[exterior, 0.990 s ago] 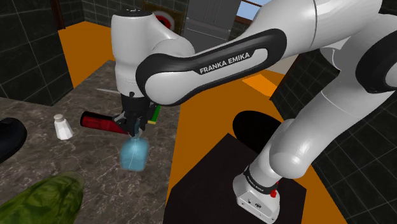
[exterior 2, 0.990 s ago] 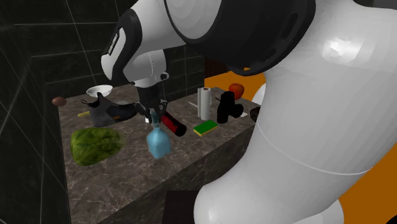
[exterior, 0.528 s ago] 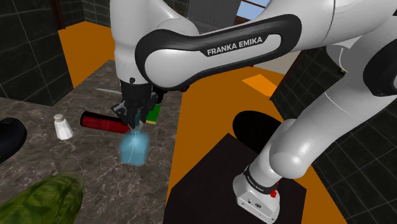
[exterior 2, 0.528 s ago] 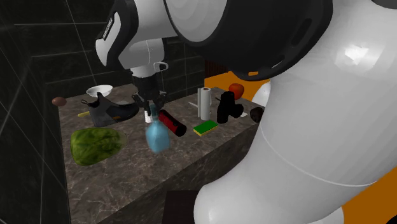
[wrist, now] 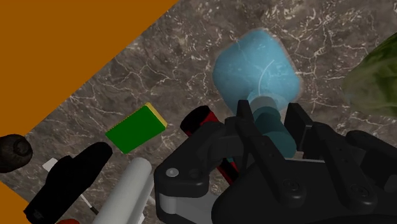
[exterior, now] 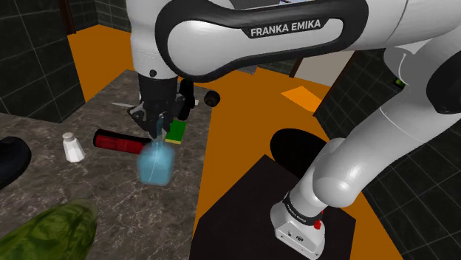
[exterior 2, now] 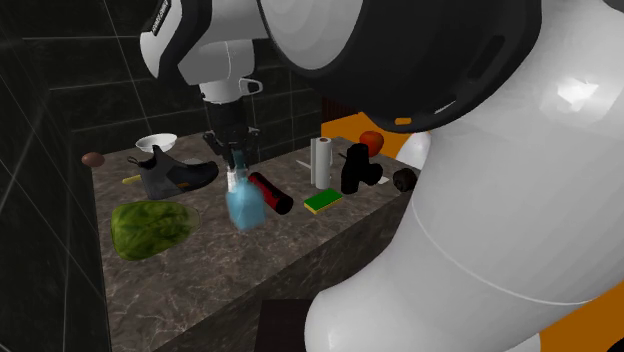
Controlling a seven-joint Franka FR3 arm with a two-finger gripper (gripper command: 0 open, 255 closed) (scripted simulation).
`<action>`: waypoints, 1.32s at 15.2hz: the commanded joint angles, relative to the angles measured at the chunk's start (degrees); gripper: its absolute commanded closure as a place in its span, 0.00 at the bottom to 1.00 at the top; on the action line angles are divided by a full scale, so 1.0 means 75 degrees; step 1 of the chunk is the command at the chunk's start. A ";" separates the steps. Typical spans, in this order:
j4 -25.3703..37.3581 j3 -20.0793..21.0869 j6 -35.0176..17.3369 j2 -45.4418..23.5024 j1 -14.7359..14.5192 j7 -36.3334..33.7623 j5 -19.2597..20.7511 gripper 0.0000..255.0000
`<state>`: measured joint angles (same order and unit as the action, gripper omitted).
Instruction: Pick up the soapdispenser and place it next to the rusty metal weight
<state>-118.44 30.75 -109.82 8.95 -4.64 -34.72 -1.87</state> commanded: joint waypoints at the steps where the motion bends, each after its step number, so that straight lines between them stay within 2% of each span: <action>1: 0.0188 -0.0015 0.0230 0.0049 0.0002 0.0018 -0.0020 1.00; 20: 0.2160 -0.0087 0.2185 0.0031 0.0052 0.0069 0.0014 1.00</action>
<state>-103.08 30.10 -94.23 9.22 -4.25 -34.18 -1.80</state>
